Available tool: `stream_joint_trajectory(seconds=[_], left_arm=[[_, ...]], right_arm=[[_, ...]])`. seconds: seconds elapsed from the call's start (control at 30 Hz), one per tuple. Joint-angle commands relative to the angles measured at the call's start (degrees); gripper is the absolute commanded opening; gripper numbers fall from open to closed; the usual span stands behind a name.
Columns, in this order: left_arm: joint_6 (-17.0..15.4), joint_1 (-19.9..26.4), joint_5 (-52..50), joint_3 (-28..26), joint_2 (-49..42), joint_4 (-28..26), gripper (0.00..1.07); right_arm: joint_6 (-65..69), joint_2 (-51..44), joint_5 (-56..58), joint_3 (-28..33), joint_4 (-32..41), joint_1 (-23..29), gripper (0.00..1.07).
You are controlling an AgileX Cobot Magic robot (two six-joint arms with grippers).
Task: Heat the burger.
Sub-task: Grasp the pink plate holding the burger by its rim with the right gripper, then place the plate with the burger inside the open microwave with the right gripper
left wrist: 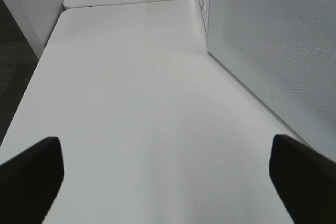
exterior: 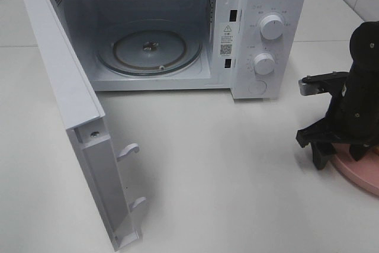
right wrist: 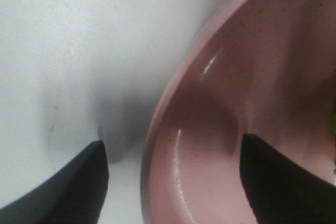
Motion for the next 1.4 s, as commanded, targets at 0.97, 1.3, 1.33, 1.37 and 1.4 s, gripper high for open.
stream_joint_trajectory(seconds=[0.97,1.3,1.33,1.37,1.4], left_arm=[[0.1,0.2,-0.6,0.2,-1.4,-0.6,1.01],[0.1,0.2,-0.6,0.2,-1.4,-0.6,1.01],[0.1,0.2,-0.6,0.2,-1.4,-0.6,1.01],[0.1,0.2,-0.6,0.2,-1.4,-0.6,1.01],[0.1,0.2,-0.6,0.2,-1.4,-0.6,1.01]], right_arm=[[2.1,-0.2,-0.8,0.4,-5.3,2.0,0.00],[3.4,-8.1,4.3,4.4,-9.6,6.6,0.00],[3.4,-8.1,4.3,4.4,-9.6,6.6,0.00],[4.2,-9.9,6.0,5.5,-10.9,7.7,0.00],[4.8,-11.8,7.0,6.8,-12.1,8.0,0.00]])
